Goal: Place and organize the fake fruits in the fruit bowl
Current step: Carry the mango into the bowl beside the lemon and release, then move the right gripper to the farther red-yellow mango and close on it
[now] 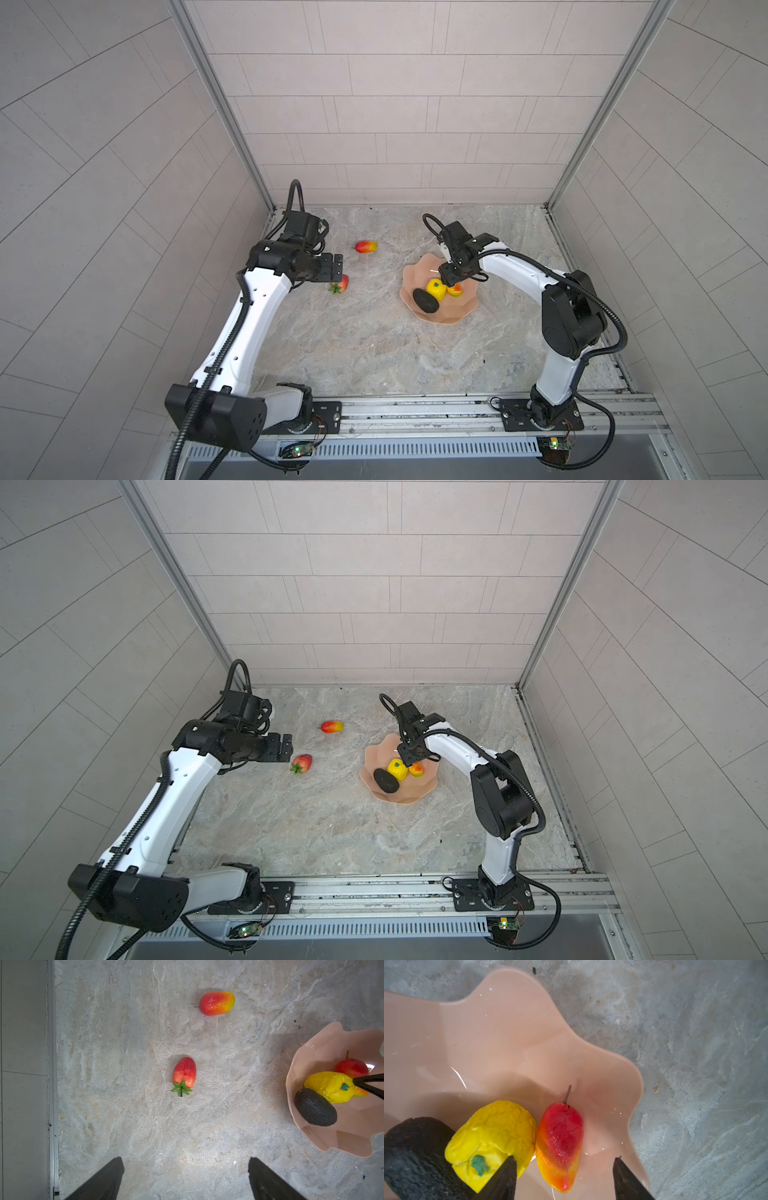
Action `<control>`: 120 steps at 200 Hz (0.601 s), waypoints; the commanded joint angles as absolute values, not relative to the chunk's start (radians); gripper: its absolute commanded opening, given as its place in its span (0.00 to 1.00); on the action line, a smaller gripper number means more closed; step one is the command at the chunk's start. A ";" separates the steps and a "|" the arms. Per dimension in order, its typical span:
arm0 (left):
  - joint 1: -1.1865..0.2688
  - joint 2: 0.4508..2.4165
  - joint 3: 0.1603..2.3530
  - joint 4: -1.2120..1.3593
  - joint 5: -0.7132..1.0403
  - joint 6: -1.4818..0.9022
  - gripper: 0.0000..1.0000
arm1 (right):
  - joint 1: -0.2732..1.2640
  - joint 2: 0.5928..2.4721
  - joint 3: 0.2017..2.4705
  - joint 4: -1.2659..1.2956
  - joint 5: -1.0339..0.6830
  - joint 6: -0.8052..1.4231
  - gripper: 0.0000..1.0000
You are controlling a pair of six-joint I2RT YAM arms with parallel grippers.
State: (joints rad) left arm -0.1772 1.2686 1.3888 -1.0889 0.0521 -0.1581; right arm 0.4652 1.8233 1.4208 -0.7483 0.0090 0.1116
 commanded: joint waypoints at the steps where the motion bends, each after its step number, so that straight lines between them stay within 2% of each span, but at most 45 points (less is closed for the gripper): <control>1: -0.182 1.247 1.378 -1.095 0.052 -0.165 1.00 | 0.480 1.792 1.454 -0.786 -0.003 0.100 0.63; 34: -0.183 1.249 1.376 -1.092 0.052 -0.166 1.00 | 0.508 1.793 1.542 -0.835 0.002 0.077 0.67; 81: -0.182 1.246 1.371 -1.088 0.051 -0.165 1.00 | 0.560 1.880 1.726 -0.868 -0.015 0.051 0.83; 120: -0.183 1.246 1.376 -1.092 0.046 -0.161 1.00 | 0.623 2.117 2.052 -0.910 -0.100 0.024 0.89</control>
State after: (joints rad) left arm -0.1772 1.2671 1.3804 -1.0859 0.0517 -0.1577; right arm 0.5827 1.9820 1.8931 -0.8513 -0.0521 0.0574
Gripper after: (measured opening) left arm 0.996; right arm 0.880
